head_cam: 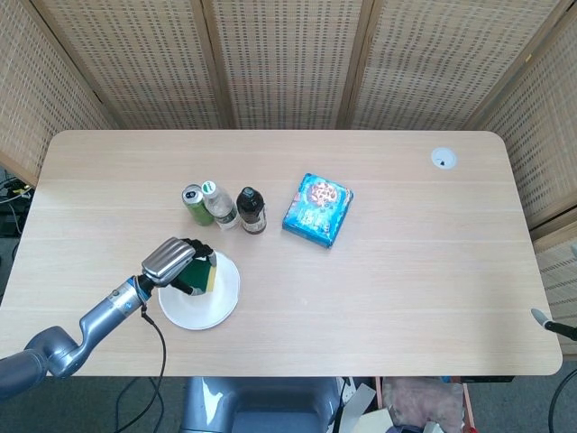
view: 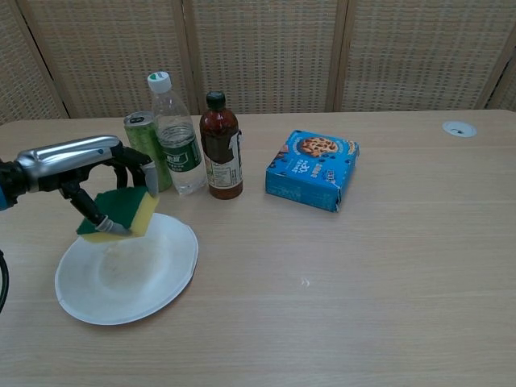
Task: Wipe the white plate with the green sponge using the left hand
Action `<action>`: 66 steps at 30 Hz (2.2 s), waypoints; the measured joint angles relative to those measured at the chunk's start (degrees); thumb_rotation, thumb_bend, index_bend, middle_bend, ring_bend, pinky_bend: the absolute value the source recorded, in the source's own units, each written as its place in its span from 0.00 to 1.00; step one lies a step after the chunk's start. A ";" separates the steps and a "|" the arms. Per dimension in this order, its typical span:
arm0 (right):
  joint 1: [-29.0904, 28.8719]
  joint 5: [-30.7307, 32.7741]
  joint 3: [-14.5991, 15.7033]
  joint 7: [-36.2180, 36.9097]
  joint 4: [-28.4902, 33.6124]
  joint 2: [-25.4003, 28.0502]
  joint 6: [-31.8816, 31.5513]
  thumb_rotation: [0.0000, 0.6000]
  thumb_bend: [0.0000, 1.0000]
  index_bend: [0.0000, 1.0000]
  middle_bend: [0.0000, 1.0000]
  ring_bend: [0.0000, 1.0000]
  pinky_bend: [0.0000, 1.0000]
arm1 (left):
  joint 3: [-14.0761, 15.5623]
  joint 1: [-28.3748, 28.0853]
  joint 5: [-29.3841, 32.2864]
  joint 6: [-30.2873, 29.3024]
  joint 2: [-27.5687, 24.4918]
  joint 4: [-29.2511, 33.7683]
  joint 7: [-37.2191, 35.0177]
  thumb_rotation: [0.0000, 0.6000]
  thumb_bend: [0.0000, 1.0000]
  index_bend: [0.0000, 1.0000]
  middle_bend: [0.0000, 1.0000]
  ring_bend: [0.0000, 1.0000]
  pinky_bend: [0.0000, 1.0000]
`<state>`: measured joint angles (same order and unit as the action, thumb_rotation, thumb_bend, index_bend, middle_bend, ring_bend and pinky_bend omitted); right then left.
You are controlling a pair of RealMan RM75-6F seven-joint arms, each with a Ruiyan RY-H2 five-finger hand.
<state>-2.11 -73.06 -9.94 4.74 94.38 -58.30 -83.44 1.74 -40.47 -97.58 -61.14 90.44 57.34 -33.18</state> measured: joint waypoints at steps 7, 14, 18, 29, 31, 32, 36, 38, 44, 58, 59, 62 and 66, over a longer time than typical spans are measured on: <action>0.17 -0.22 0.01 -0.51 -0.05 -0.08 -0.59 1.00 0.00 0.00 0.00 0.00 0.00 | 0.23 0.76 3.55 1.72 6.98 -9.36 -12.42 1.00 0.11 0.60 0.48 0.40 0.45; 0.25 -0.26 0.02 -0.36 0.18 0.03 -0.54 1.00 0.00 0.00 0.00 0.00 0.00 | 0.23 1.09 6.02 4.09 10.97 -13.37 -17.28 1.00 0.11 0.60 0.48 0.40 0.46; 0.43 -0.32 -0.03 0.44 0.20 0.34 -0.62 1.00 0.00 0.00 0.00 0.00 0.00 | 0.02 1.53 7.00 4.50 11.55 -14.95 -19.14 1.00 0.11 0.60 0.48 0.40 0.46; 0.46 0.17 -0.25 1.71 0.08 0.82 0.03 1.00 0.00 0.00 0.00 0.00 0.00 | 0.22 2.93 7.69 3.74 14.92 -19.43 -22.02 1.00 0.11 0.60 0.48 0.40 0.46; 0.49 0.14 -0.24 1.82 0.10 0.87 0.03 1.00 0.00 0.00 0.00 0.00 0.00 | 0.25 3.09 7.73 3.66 15.16 -19.62 -22.75 1.00 0.11 0.60 0.48 0.40 0.46; 0.51 0.06 -0.22 1.92 0.14 0.91 0.02 1.00 0.00 0.00 0.00 0.00 0.00 | 0.20 3.16 7.73 3.47 15.24 -19.77 -23.09 1.00 0.11 0.60 0.48 0.40 0.46; 0.56 -0.36 -0.11 2.00 0.38 1.03 -0.12 1.00 0.00 0.00 0.00 0.00 0.00 | -0.55 3.24 7.73 0.85 14.11 -18.90 -24.21 1.00 0.11 0.60 0.48 0.40 0.46; 0.58 -0.47 -0.04 1.93 0.44 1.05 -0.14 1.00 0.00 0.00 0.00 0.00 0.00 | -1.06 3.28 7.74 -0.78 12.39 -17.11 -24.69 1.00 0.11 0.60 0.48 0.40 0.46; 0.55 -0.91 0.21 1.99 0.88 1.22 0.06 1.00 0.00 0.00 0.00 0.00 0.00 | -1.73 3.52 8.76 0.02 8.68 -12.70 -23.64 1.00 0.11 0.60 0.48 0.40 0.46; 0.54 -0.39 0.10 2.67 0.77 1.53 0.48 1.00 0.00 0.00 0.00 0.00 0.00 | -0.05 4.29 8.97 3.53 13.76 -17.76 -21.84 1.00 0.11 0.60 0.48 0.40 0.46; 0.54 -0.36 0.10 2.79 0.76 1.56 0.55 1.00 0.00 0.00 0.00 0.00 0.00 | 0.24 4.43 8.84 3.73 14.05 -18.13 -21.88 1.00 0.11 0.60 0.48 0.40 0.46; 0.50 -0.31 0.12 3.15 0.75 1.67 0.86 1.00 0.00 0.00 0.00 0.00 0.00 | 0.57 4.73 8.59 3.66 14.34 -18.58 -22.07 1.00 0.11 0.60 0.48 0.40 0.46; 0.46 -0.39 0.19 3.40 0.75 1.78 1.03 1.00 0.00 0.00 0.00 0.00 0.00 | 0.27 4.94 8.50 2.25 14.12 -18.29 -22.93 1.00 0.11 0.60 0.48 0.40 0.46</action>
<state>-1.65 -73.45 -9.75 8.14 95.13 -56.52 -82.41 2.00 -35.54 -89.08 -58.89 104.57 39.06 -56.11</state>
